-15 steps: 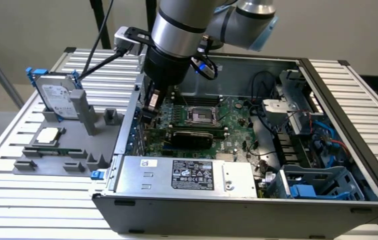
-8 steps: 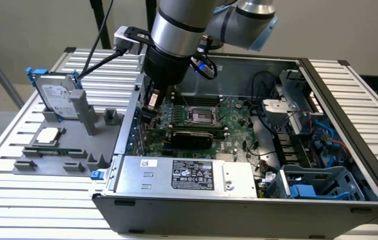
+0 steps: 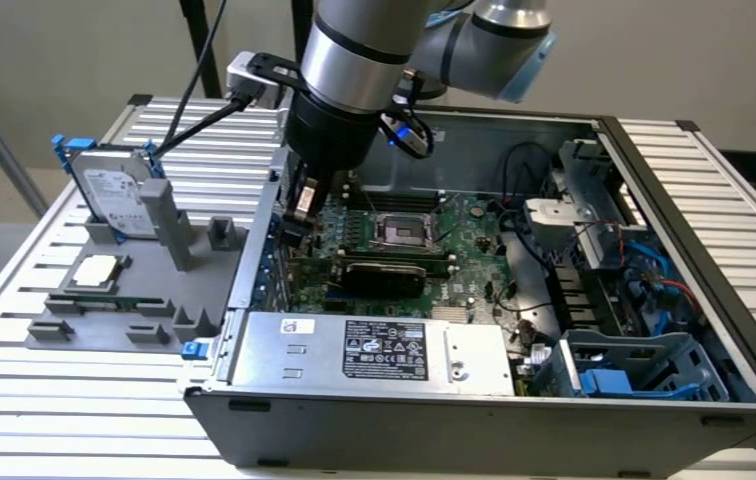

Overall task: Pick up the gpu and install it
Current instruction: 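Press down on the gpu until it lock into place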

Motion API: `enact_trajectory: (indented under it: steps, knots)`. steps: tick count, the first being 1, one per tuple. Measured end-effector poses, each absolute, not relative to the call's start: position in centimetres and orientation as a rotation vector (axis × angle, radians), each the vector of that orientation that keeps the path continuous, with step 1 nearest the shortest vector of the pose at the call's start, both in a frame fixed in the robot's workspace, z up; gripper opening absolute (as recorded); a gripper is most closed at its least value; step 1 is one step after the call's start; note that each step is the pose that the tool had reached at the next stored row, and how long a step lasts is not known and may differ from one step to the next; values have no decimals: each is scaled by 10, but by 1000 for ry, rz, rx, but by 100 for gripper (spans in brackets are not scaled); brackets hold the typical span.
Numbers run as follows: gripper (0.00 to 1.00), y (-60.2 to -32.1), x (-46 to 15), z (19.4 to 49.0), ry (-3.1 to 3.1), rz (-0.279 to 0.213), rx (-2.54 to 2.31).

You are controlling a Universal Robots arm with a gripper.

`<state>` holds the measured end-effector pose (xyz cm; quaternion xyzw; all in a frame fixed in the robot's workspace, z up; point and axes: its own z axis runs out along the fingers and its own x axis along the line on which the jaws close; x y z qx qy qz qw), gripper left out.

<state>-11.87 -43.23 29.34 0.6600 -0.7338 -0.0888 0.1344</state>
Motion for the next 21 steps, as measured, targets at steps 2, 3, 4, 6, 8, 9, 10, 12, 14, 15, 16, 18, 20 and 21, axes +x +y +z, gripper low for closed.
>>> enact_trajectory:
  steps: [2, 3, 4, 6, 8, 9, 10, 12, 14, 15, 16, 18, 20, 21]
  knots:
    - [11, -432, -119, 293, -2126, -256, 1912]
    - [11, -432, -120, 293, -2126, -255, 1912]
    - [11, -432, -120, 293, -2126, -254, 1911]
    - [11, -432, -120, 293, -2126, -253, 1911]
    - [11, -431, -120, 293, -2126, -253, 1911]
    - [11, -431, -120, 292, -2126, -253, 1911]
    - [11, -431, -120, 292, -2126, -253, 1911]
    - [11, -431, -120, 291, -2126, -251, 1911]
    - [11, -431, -120, 291, -2127, -249, 1911]
    - [11, -431, -120, 290, -2127, -248, 1911]
    - [11, -431, -120, 290, -2127, -248, 1912]
    - [11, -431, -121, 290, -2128, -248, 1912]
    - [11, -430, -120, 290, -2128, -248, 1912]
    - [11, -430, -120, 291, -2129, -249, 1912]
